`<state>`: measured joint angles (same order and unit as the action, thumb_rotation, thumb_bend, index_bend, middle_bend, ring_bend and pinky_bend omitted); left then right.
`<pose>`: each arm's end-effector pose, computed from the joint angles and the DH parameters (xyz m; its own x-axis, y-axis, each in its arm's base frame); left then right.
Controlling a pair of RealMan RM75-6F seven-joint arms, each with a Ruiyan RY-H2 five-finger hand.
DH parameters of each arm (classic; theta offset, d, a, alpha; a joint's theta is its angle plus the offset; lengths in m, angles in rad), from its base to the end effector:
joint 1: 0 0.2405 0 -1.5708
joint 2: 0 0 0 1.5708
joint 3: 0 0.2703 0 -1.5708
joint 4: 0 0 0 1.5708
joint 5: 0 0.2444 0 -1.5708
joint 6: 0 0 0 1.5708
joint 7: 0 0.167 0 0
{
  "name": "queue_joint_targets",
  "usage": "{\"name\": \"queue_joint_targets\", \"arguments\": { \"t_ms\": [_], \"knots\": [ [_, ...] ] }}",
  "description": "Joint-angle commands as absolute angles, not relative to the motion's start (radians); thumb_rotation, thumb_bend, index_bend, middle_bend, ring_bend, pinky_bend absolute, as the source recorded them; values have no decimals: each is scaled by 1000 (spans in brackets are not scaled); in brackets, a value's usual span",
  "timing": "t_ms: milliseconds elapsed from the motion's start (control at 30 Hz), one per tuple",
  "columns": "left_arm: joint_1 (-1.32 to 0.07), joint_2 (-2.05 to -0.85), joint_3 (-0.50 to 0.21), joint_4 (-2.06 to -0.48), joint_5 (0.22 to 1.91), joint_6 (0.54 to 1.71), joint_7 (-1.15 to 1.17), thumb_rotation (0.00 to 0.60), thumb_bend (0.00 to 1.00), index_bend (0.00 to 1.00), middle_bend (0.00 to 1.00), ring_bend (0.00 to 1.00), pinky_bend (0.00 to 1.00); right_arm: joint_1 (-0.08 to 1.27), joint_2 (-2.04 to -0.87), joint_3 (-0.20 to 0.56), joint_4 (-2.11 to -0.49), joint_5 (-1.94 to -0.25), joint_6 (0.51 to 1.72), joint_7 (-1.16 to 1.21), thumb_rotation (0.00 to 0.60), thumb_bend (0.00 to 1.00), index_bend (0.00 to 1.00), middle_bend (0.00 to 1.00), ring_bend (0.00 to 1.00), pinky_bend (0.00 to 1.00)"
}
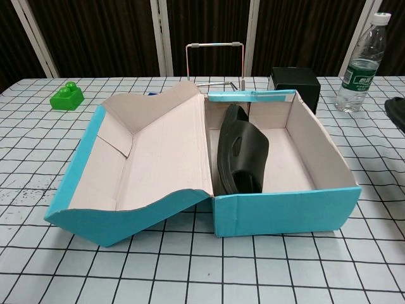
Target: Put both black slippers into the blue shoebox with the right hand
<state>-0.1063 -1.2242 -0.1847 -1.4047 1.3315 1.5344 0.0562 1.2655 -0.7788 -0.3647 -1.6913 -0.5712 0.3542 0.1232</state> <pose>-0.3762 0.2448 0.1653 0.5099 -0.1867 0.8397 0.8580 0.1803 -0.4810 -0.2498 -0.4105 0.1601 0.2684 -0.6755 0.6868 -0.8734 0.1301 0.4693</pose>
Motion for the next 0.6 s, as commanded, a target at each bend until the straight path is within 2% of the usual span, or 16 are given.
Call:
{"name": "queue_joint_targets", "arguments": {
  "t_ms": [33, 300, 333, 400, 600],
  "knots": [
    [-106, -1224, -185, -1405, 1331, 1535, 54, 600, 706, 153, 4, 0, 23, 1240, -739, -297, -1725, -595, 396, 161, 600, 112, 550, 413, 204, 87],
    [-105, -1222, -185, -1402, 1332, 1536, 46, 600, 706, 153, 4, 0, 22, 1144, -740, -70, -1781, -622, 480, 337, 600, 112, 599, 427, 231, 87],
    [-104, -1221, -186, -1402, 1333, 1538, 43, 600, 706, 152, 4, 0, 22, 1117, -681, -51, -1813, -632, 478, 369, 600, 112, 602, 428, 234, 87],
    [-102, -1220, -188, -1400, 1335, 1544, 36, 600, 706, 153, 5, 0, 22, 1110, -736, 14, -1793, -648, 412, 425, 600, 112, 604, 432, 240, 87],
    [-98, -1221, -191, -1395, 1338, 1557, 25, 600, 706, 152, 5, 0, 22, 1034, -838, 146, -1745, -697, 430, 525, 600, 111, 604, 440, 246, 87]
  ]
}}
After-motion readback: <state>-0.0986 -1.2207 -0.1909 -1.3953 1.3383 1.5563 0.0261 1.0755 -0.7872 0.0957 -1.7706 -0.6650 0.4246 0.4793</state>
